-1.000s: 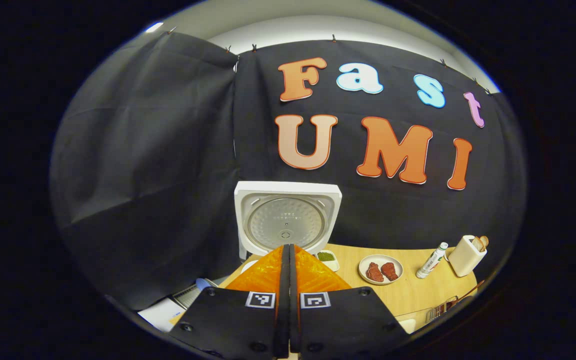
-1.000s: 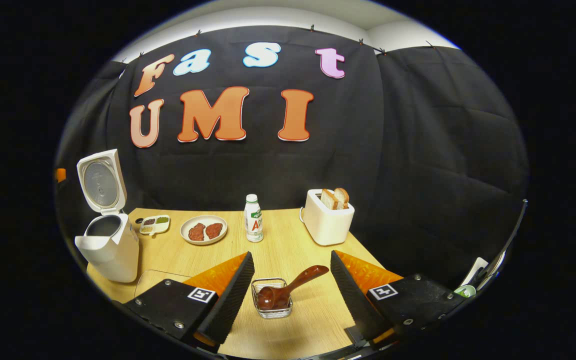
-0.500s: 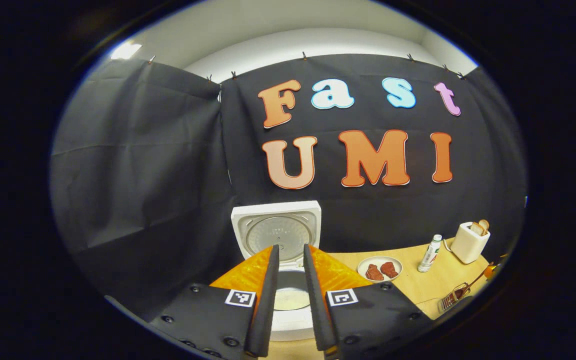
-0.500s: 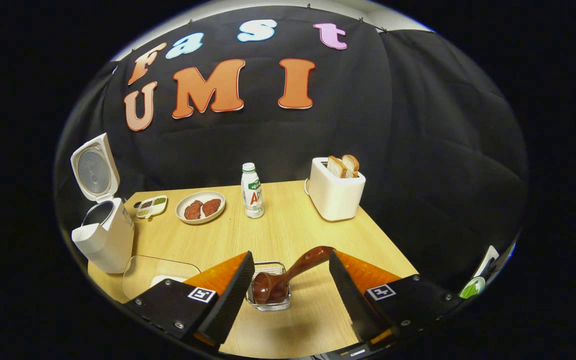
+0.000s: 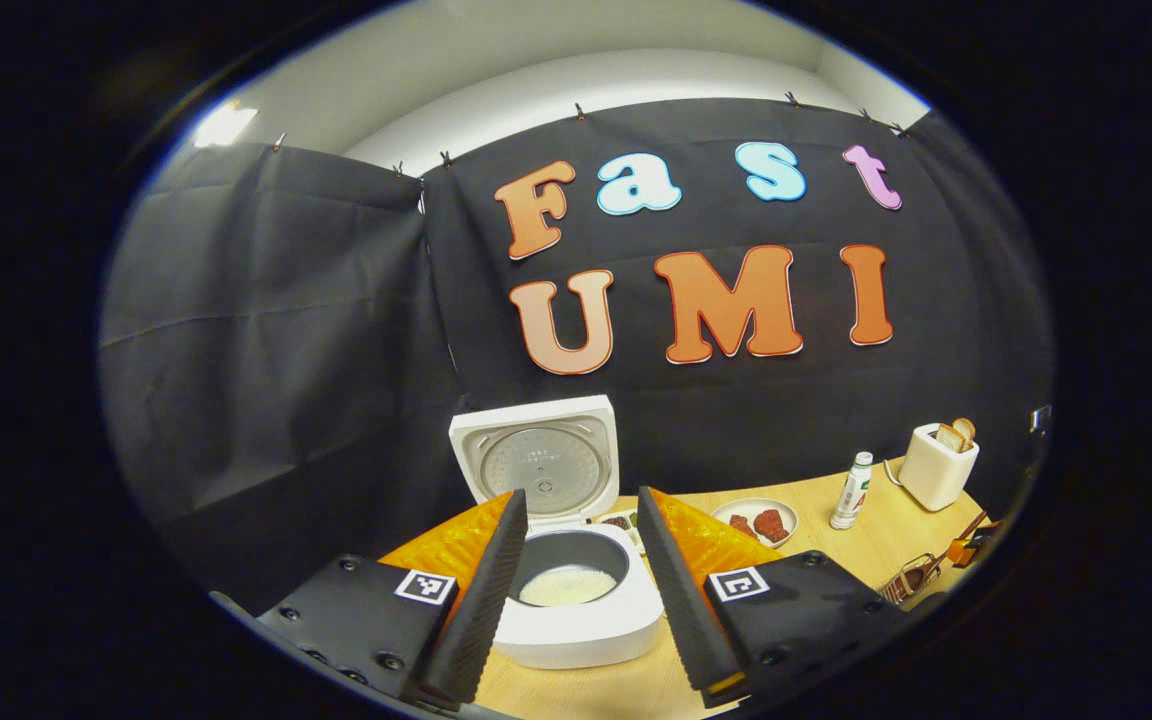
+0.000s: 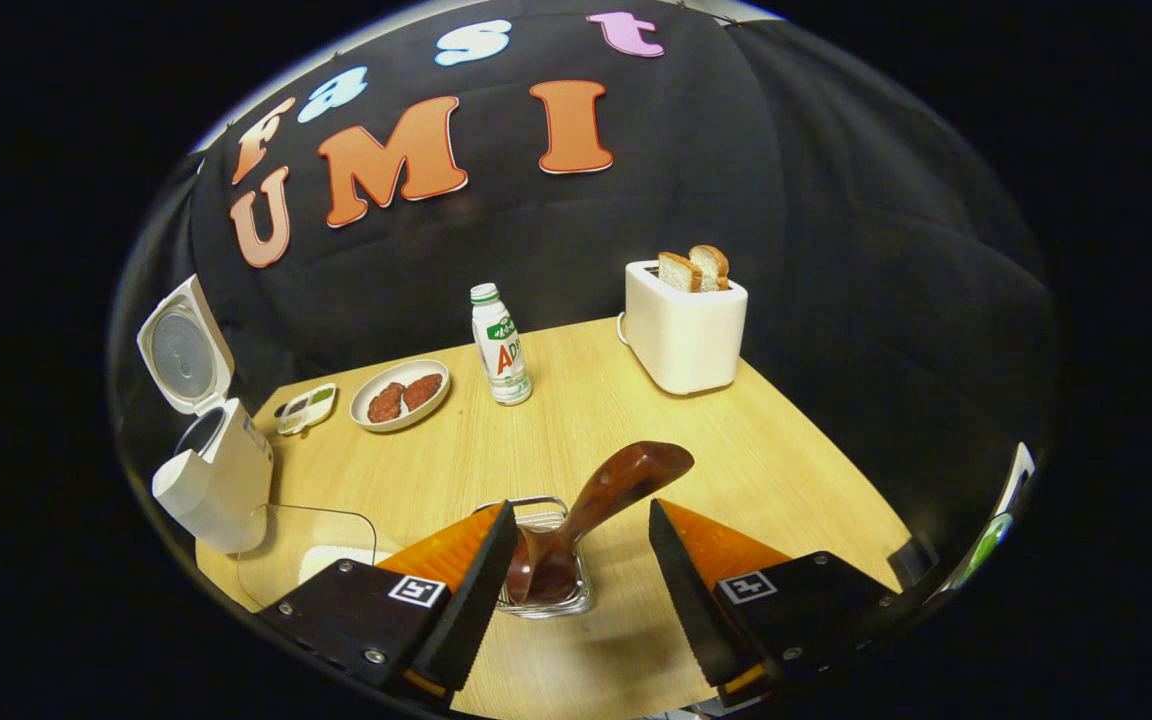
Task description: Close the left gripper, press the button to open the rice cooker; take a wooden spoon from the chopstick holder with the right hand, scoop a spoonful of rice and pour it into the rice cooker, then put the wooden spoon back into the chopstick holder.
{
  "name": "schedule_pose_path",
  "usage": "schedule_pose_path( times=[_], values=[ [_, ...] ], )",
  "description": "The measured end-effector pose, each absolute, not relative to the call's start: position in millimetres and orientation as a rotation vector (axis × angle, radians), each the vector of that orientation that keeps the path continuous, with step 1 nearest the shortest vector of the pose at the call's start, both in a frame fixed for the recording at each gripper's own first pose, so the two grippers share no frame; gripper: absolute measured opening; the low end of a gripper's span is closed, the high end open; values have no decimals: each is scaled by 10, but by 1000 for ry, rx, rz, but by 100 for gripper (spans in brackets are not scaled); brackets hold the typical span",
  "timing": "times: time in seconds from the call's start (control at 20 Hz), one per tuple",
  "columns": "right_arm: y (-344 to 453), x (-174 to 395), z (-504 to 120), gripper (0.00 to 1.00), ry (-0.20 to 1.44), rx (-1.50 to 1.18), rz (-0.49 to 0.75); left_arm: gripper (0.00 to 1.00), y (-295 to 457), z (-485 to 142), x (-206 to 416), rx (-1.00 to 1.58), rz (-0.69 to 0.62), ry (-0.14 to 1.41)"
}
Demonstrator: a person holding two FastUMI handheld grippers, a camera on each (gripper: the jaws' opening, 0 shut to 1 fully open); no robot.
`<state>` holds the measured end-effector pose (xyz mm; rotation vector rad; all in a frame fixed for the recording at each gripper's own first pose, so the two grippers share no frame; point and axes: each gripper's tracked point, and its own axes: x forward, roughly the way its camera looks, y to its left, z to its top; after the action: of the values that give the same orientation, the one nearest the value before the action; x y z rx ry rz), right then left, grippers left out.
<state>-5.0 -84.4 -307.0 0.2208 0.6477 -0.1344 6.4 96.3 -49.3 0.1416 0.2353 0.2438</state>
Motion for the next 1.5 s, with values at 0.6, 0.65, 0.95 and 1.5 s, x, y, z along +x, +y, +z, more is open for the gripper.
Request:
schedule_pose_path(
  times=[0.6,0.65,0.95,1.5],
  values=[
    [-792,207,-3423,30,565,474,-46,73,326,-587,-118,215,220,314],
    [-783,215,-3418,25,566,489,-45,73,265,-617,-125,221,209,323],
    [-790,286,-3412,11,578,513,-66,73,-41,-796,24,212,119,349],
    [-642,275,-2424,11,474,471,-107,73,269,-871,437,120,38,276]
  ],
)
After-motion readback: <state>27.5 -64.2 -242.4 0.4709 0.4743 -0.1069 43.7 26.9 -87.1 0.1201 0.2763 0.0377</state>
